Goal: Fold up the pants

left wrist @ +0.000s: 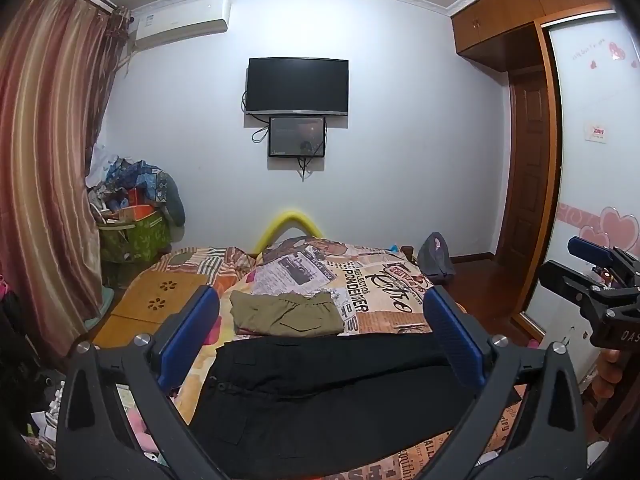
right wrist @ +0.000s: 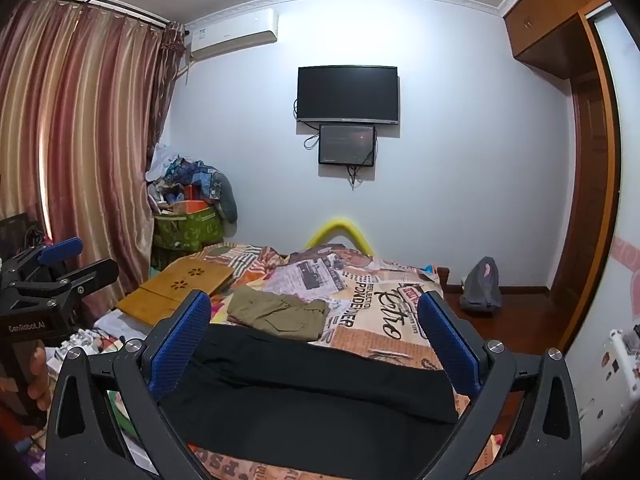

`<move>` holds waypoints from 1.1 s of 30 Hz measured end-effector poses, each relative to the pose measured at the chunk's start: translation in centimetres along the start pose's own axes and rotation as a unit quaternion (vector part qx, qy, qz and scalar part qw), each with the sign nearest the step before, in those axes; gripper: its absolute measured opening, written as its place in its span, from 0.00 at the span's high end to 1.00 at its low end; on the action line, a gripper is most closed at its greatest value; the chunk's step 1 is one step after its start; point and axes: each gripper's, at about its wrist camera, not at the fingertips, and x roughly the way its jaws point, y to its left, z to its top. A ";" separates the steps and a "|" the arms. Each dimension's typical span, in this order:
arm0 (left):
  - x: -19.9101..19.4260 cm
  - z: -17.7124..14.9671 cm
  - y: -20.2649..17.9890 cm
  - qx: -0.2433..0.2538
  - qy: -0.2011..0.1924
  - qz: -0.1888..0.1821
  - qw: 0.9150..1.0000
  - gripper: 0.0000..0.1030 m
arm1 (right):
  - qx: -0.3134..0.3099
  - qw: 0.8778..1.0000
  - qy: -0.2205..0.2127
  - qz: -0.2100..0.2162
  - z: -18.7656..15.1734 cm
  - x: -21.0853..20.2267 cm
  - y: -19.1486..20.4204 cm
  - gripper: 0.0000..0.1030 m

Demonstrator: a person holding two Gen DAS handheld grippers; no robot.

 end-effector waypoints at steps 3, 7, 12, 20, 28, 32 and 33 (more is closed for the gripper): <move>0.1 -0.2 0.0 -0.001 0.001 -0.001 1.000 0.00 | 0.003 1.000 0.001 0.000 -0.1 0.1 -0.1 0.00; 0.2 -0.1 -0.2 -0.003 0.003 0.001 1.000 0.00 | 0.003 1.000 0.001 0.001 -0.2 0.1 0.0 0.00; 0.3 -0.1 -0.1 -0.004 0.004 0.003 1.000 0.00 | 0.001 1.000 -0.002 0.005 -0.1 0.2 0.2 0.00; 0.5 -0.1 -0.1 -0.004 0.006 0.004 1.000 0.00 | 0.001 1.000 -0.004 0.012 -0.1 0.3 0.3 0.00; 0.3 -0.1 0.1 -0.009 0.004 0.004 1.000 0.00 | 0.002 1.000 -0.005 0.023 0.1 0.4 0.7 0.00; 0.2 0.0 0.1 -0.009 0.003 0.006 1.000 0.00 | 0.002 1.000 -0.004 0.027 0.0 0.6 0.7 0.00; 0.2 -0.1 0.1 -0.009 0.003 0.006 1.000 0.00 | 0.002 1.000 -0.004 0.027 0.0 0.6 0.7 0.00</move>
